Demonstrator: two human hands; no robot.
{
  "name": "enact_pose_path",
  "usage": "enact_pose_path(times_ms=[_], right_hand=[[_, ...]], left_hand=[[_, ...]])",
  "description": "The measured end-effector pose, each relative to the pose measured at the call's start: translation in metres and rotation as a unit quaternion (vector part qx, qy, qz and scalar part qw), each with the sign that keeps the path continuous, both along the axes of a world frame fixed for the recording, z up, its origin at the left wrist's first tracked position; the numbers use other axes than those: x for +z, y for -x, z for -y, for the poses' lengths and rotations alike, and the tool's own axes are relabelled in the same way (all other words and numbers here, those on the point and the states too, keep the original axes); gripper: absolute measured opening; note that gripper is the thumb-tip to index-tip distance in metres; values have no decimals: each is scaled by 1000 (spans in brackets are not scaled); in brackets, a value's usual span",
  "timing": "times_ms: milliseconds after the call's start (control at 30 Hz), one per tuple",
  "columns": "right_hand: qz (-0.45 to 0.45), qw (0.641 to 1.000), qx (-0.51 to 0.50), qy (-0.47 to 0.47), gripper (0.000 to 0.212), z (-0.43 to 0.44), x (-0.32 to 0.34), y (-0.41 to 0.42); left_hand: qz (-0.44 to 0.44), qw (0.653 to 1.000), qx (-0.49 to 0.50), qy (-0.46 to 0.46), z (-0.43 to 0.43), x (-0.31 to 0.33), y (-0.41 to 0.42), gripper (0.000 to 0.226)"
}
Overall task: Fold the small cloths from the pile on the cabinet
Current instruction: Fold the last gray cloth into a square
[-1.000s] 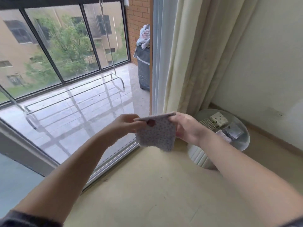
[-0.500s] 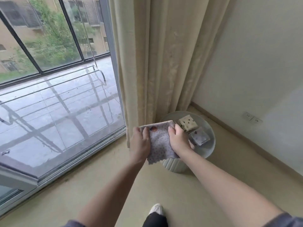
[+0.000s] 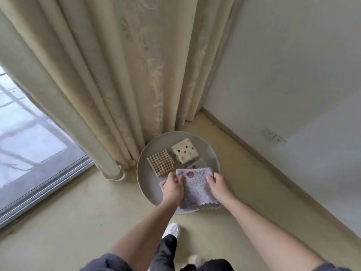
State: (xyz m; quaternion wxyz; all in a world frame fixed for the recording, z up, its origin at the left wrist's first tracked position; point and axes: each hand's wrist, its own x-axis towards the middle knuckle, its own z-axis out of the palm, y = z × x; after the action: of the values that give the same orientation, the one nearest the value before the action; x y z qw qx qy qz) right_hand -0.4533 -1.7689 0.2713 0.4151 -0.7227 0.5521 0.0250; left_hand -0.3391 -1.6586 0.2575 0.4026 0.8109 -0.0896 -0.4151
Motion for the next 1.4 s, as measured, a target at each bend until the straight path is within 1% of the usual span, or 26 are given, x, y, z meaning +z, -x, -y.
enact_pose_path(times_ms=[67,133,200,267,333,400,500,567,700,767,833,900,967,1000,1033,1067,1100,1133,1167,1200,1233,1267,1300,1333,1367,1400], right_hand=[[-30,999,18,6,42,30,-20,6],[-58,997,44,-24,33,58,-38,10],[-73,993,78,-57,30,87,-56,11],[-80,987,113,-81,32,115,-79,9],[-92,978,155,-102,31,139,-105,3],[-100,969,192,-121,30,158,-133,-5],[-94,964,198,-148,27,179,-177,-17],[-83,963,203,-158,27,190,-207,-24],[-76,965,220,-126,30,207,-269,-38],[-78,968,212,-111,33,214,-297,-40],[-75,971,203,-99,32,219,-317,-39],[-69,975,195,-84,26,221,-327,-37],[-50,979,188,-60,11,217,-322,-38],[-30,980,194,-22,8,215,-315,-36],[-3,974,223,39,16,214,-308,-35],[27,956,276,97,25,211,-302,-33],[57,929,339,139,33,208,-295,-31],[71,897,406,161,41,205,-292,-28],[60,868,467,159,50,199,-289,-26],[30,843,517,147,63,194,-291,-24],[-14,819,559,132,77,190,-294,-23],[-68,795,592,111,90,189,-299,-24],[-122,775,613,91,98,189,-304,-26],[-163,756,628,88,102,191,-311,-29],[-185,743,636,97,106,194,-318,-31],[-187,742,636,100,109,196,-327,-31]], left_hand=[[-10,1000,-3,-10,27,-8,12,19],[-24,999,2,-28,49,-20,23,28],[-24,999,13,-47,69,-40,30,33],[-37,997,33,-60,88,-71,38,28],[-59,992,77,-78,104,-100,46,23],[-74,986,131,-77,117,-127,51,20],[-96,976,177,-83,133,-171,49,13],[-95,974,191,-81,143,-205,40,15],[-72,974,196,-90,162,-264,15,17],[-42,976,181,-109,170,-292,7,19],[-20,978,166,-128,176,-310,3,22],[-19,976,165,-142,178,-318,2,21],[-18,973,182,-143,176,-310,2,13],[-6,972,190,-136,171,-302,3,9],[27,973,191,-128,164,-294,4,6],[85,973,174,-124,153,-285,5,6],[159,970,142,-119,140,-279,6,7],[238,960,95,-116,124,-277,7,10],[307,943,36,-123,108,-278,7,12],[348,926,-23,-144,92,-281,8,19],[349,916,-79,-182,77,-287,10,36],[322,909,-132,-228,64,-295,11,62],[289,902,-174,-269,53,-303,12,87],[268,895,-201,-295,43,-313,12,104],[258,892,-214,-304,37,-321,11,112],[258,894,-216,-296,34,-327,10,115]])
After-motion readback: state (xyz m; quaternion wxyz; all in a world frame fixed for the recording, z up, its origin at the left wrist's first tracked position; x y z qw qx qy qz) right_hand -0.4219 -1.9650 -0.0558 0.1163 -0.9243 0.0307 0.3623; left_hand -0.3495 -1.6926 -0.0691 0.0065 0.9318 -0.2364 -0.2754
